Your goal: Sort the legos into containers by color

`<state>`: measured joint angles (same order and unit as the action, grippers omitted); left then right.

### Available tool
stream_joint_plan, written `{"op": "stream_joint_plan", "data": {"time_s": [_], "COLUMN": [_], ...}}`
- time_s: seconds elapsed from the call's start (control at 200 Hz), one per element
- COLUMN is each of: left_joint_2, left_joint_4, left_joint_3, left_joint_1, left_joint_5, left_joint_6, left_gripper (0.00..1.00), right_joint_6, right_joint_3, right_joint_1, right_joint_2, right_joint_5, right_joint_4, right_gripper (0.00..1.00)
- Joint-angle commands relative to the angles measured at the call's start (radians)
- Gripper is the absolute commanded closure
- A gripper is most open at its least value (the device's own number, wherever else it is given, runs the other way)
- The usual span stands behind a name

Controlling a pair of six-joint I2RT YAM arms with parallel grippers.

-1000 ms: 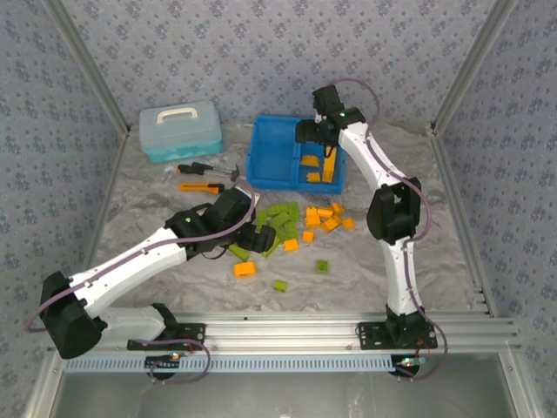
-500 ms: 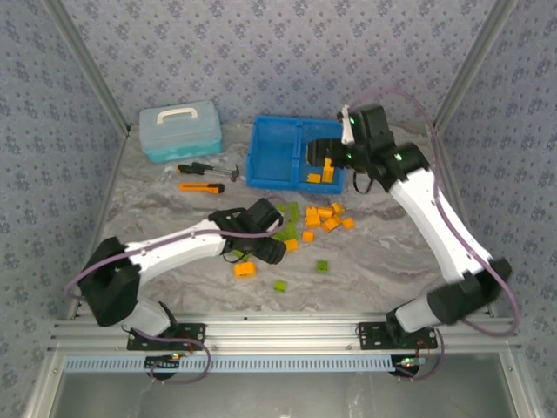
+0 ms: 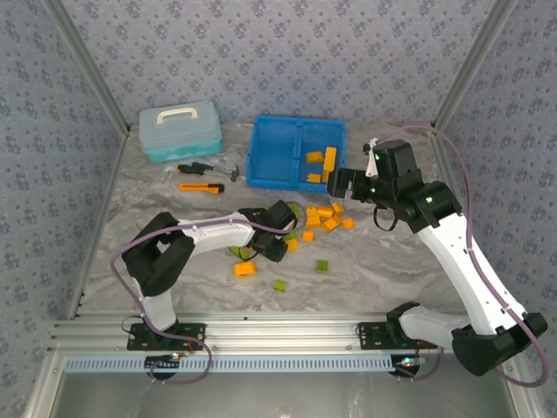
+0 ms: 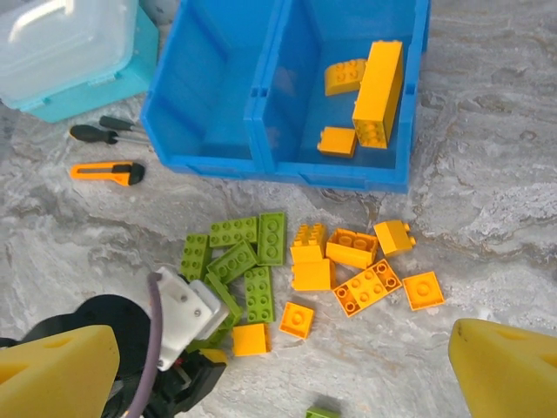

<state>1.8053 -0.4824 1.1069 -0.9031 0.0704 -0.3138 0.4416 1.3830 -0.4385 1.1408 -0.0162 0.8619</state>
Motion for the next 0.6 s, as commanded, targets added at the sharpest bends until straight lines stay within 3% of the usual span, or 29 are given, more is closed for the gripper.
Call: {"op": "stream_joint_plan", "data": {"time_s": [0.0,0.15,0.345,0.475,0.595], "left_joint_2": [-0.008,-0.067,-0.197,-0.195,-0.088], "left_joint_4": [0.064,0.051,-0.033,-0.041,-0.019], "left_joint_3": [-0.015,0.001,0.135,0.294,0.476], "left_joint_1": [0.007,0.006,0.014,0.089,0.171], "left_joint_5": [-0.009,-0.009,0.037,0.084,0.173], "left_joint_6": [-0.024,-0.018,0.037,0.069,0.093], "left_gripper": [0.64,0.73,0.74,0.74,0.74], "right_joint_6": [0.027,0.041,0.055,0.065,0.077], "right_joint_3": [0.062,0.061,0.070,0.069,0.061], "right_joint_1": [-0.003,-0.002,-0.003,-0.003,-0.004], "right_joint_2": [-0.027,-0.061,-0.092,-0.110,-0.118], "right_joint_5": [-0.007,-0.002,0.001,-0.003,-0.005], "right_joint_4": [0.045,0.057,0.071,0.071,0.077], "right_gripper": [0.00,0.00,0.00,0.00,0.00]}}
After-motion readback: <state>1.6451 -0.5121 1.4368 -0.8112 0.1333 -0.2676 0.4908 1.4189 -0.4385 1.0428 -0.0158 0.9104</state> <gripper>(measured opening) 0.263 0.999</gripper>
